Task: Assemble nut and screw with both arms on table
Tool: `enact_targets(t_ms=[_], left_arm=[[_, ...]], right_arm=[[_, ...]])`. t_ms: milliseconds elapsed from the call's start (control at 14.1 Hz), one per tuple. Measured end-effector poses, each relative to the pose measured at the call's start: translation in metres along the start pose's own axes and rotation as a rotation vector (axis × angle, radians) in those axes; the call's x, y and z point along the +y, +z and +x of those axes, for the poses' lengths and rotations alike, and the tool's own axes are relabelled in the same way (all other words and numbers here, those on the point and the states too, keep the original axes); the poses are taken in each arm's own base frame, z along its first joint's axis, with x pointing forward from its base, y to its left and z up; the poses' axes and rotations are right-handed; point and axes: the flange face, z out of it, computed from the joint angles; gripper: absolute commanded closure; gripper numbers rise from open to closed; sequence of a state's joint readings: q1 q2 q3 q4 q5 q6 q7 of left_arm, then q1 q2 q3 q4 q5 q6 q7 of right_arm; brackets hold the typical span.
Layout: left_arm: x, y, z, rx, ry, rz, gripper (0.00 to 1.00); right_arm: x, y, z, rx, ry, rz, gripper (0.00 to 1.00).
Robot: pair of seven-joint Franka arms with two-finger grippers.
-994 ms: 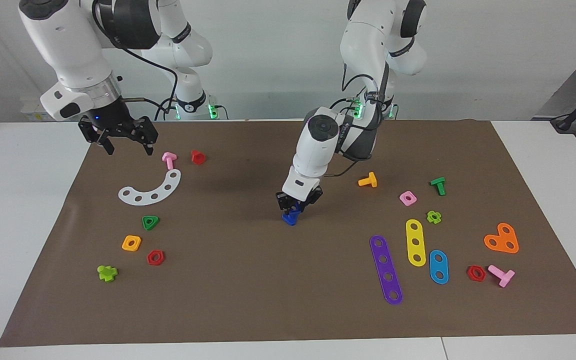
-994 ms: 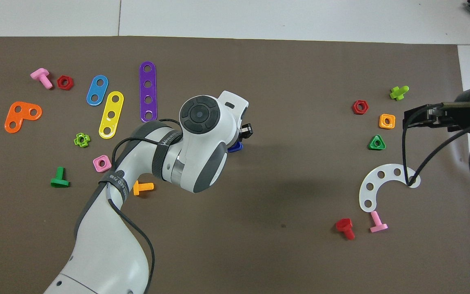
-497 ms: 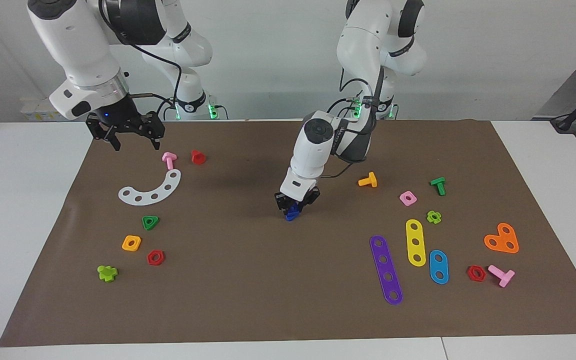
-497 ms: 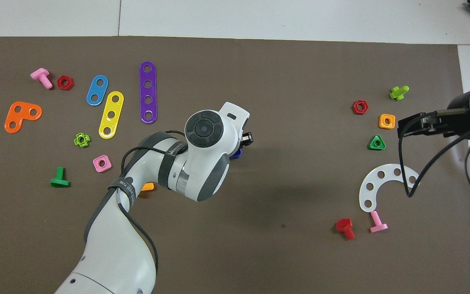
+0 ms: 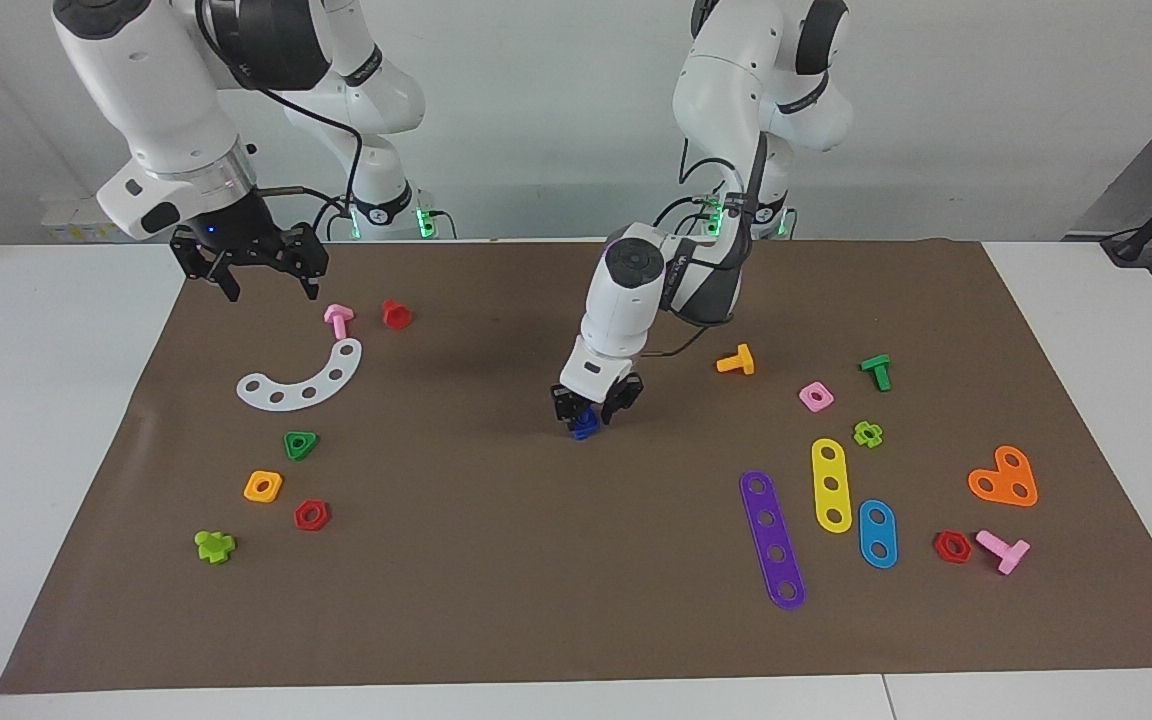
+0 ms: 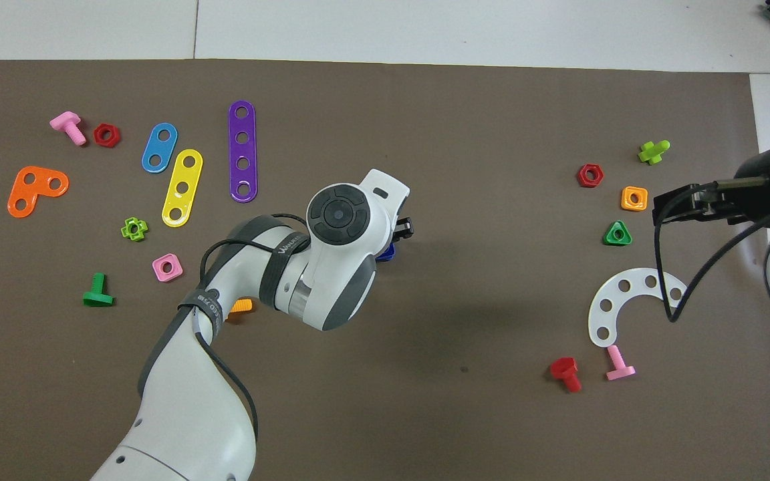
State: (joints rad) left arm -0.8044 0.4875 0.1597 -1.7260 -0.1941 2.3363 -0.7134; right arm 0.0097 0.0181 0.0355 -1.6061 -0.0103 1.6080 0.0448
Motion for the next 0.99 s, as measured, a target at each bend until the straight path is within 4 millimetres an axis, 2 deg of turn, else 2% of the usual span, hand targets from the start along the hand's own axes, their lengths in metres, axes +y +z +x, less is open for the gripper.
enact_targets(t_ms=[142, 284, 426, 497, 710, 994], left_arm=[[0.003, -0.008, 0.003, 0.004, 0.009, 0.008, 0.00], [0.003, -0.029, 0.015, -0.030, 0.000, 0.044, 0.02], [-0.013, -0.065, 0.048, -0.058, -0.023, 0.071, 0.03], [-0.028, -0.083, 0.066, -0.071, -0.016, 0.080, 0.03], [-0.094, -0.135, 0.115, -0.111, 0.068, 0.089, 0.03], [-0.225, -0.209, 0.152, -0.192, 0.273, 0.140, 0.04]], right_arm=[[0.000, 0.000, 0.000, 0.000, 0.000, 0.000, 0.00], [0.000, 0.000, 0.000, 0.000, 0.000, 0.000, 0.00], [0.000, 0.000, 0.000, 0.000, 0.000, 0.000, 0.00], [0.000, 0.000, 0.000, 0.000, 0.000, 0.000, 0.00], [0.000, 0.000, 0.000, 0.000, 0.000, 0.000, 0.00], [0.000, 0.000, 0.000, 0.000, 0.000, 0.000, 0.00]])
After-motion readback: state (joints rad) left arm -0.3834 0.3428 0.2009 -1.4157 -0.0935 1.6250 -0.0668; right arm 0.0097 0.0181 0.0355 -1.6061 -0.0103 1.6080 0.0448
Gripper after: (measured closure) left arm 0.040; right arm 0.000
